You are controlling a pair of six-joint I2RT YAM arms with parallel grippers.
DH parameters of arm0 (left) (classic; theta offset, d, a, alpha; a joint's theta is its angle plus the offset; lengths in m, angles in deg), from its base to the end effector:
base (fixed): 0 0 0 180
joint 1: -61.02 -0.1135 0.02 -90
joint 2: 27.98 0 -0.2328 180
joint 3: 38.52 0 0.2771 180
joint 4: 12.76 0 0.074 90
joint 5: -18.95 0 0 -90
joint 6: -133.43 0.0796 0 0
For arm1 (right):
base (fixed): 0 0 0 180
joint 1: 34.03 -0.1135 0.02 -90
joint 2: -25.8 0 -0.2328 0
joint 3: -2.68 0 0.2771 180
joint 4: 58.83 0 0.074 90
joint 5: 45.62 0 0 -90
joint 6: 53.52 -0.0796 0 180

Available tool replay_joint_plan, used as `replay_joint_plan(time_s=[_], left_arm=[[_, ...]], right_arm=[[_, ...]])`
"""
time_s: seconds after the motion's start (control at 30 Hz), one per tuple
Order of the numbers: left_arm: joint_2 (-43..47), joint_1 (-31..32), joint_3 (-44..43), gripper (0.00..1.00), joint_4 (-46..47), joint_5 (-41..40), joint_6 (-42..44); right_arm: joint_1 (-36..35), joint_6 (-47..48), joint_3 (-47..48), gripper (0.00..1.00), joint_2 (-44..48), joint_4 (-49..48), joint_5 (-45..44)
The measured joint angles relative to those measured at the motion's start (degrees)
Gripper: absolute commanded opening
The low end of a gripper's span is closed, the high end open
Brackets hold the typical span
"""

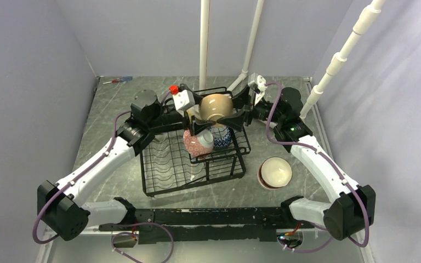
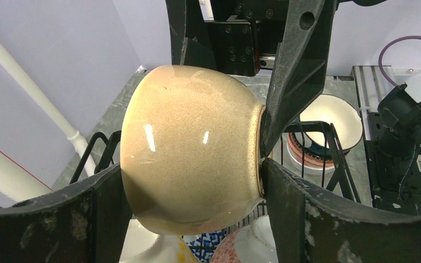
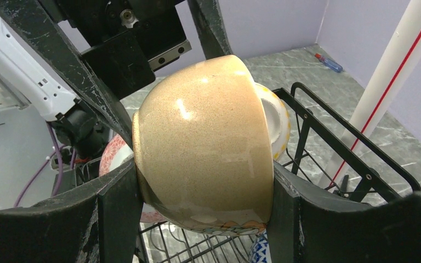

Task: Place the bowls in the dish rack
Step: Turn the bowl upside down on the dish rack.

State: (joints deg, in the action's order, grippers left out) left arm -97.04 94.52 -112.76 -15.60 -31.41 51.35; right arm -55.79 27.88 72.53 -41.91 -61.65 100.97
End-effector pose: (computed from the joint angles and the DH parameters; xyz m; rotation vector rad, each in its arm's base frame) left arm 0.2621 -0.2344 0.3615 1.0602 1.2073 -0.8756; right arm 0.2781 0.1826 0.3494 -0.9861 1.3088 1.1377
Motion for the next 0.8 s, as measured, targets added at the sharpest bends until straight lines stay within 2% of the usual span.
replay_joint_plan(time_s=[0.17, 0.3, 0.4, 0.57, 0.8], left_arm=[[-0.4, 0.3, -0.2, 0.52, 0.3, 0.3, -1.6], [-0.9, 0.3, -0.9, 0.24, 0.3, 0.6, -2.0], [-1.2, 0.3, -1.1, 0.03, 0.1, 0.6, -2.7], [-1.7, 0.3, -1.9, 0.03, -0.2, 0.8, -4.0], [-2.4, 0.1, -3.1, 0.03, -0.9, 1.2, -6.8]], right_arm=[[0.0, 0.9, 0.0, 0.00, 0.0, -0.2, 0.1], [0.2, 1.2, 0.0, 0.00, 0.0, -0.2, 0.3], [0.3, 1.6, 0.0, 0.18, 0.0, -0.1, 0.3], [0.5, 1.6, 0.0, 0.44, 0.0, -0.1, 0.2], [0.6, 1.7, -0.4, 0.64, 0.4, -0.6, -0.1]])
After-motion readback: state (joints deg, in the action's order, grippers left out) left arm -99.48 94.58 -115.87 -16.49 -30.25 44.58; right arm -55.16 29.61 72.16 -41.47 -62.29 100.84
